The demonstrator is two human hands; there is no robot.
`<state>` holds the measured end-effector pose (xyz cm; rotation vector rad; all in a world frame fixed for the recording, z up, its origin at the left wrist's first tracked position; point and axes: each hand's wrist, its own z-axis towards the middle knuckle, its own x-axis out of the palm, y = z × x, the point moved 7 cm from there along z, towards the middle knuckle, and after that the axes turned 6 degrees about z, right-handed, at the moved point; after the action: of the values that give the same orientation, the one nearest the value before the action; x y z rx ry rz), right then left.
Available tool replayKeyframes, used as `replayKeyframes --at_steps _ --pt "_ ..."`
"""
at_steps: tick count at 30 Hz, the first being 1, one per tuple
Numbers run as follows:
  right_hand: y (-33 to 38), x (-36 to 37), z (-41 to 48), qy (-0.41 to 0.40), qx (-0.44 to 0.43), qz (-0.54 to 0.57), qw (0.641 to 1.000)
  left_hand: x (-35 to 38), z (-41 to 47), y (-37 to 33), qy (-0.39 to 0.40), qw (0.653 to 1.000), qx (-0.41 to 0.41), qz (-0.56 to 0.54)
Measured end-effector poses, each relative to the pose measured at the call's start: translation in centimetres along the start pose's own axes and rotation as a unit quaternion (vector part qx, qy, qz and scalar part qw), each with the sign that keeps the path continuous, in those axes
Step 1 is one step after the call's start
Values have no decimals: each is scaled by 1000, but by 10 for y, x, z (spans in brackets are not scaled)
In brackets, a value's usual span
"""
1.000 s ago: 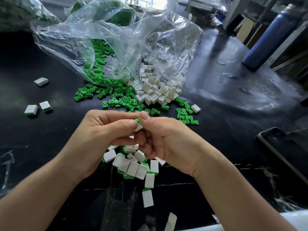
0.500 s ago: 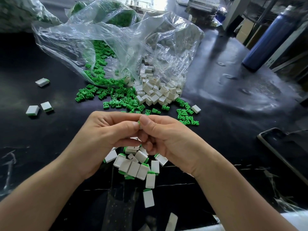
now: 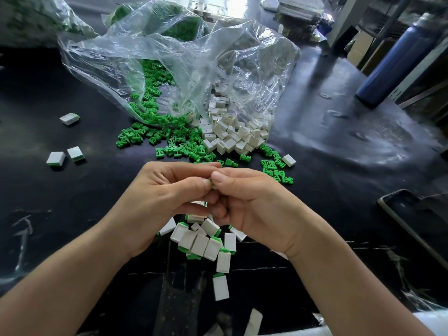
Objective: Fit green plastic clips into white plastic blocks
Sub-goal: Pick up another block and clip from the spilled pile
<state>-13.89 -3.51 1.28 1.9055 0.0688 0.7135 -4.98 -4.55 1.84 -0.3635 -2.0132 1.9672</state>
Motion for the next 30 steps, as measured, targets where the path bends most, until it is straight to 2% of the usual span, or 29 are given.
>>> replayKeyframes --at_steps 7,14,19,25,28,30 --pt "0 0 1 34 -5 32 999 -1 -3 -5 5 1000 22 -6" --pt "0 2 1 45 -9 24 999 -6 -4 -13 6 994 73 79" --pt "3 2 0 40 -22 -14 999 -12 -1 -9 -25 998 53 37" --pt "5 -2 -2 25 -28 -47 998 -5 -1 -2 -15 999 -3 -32" --pt "4 -3 -2 29 -20 -43 998 1 -2 -4 -2 999 4 -53" --pt "5 -2 -2 33 -22 -34 999 0 -2 -7 1 999 27 -25"
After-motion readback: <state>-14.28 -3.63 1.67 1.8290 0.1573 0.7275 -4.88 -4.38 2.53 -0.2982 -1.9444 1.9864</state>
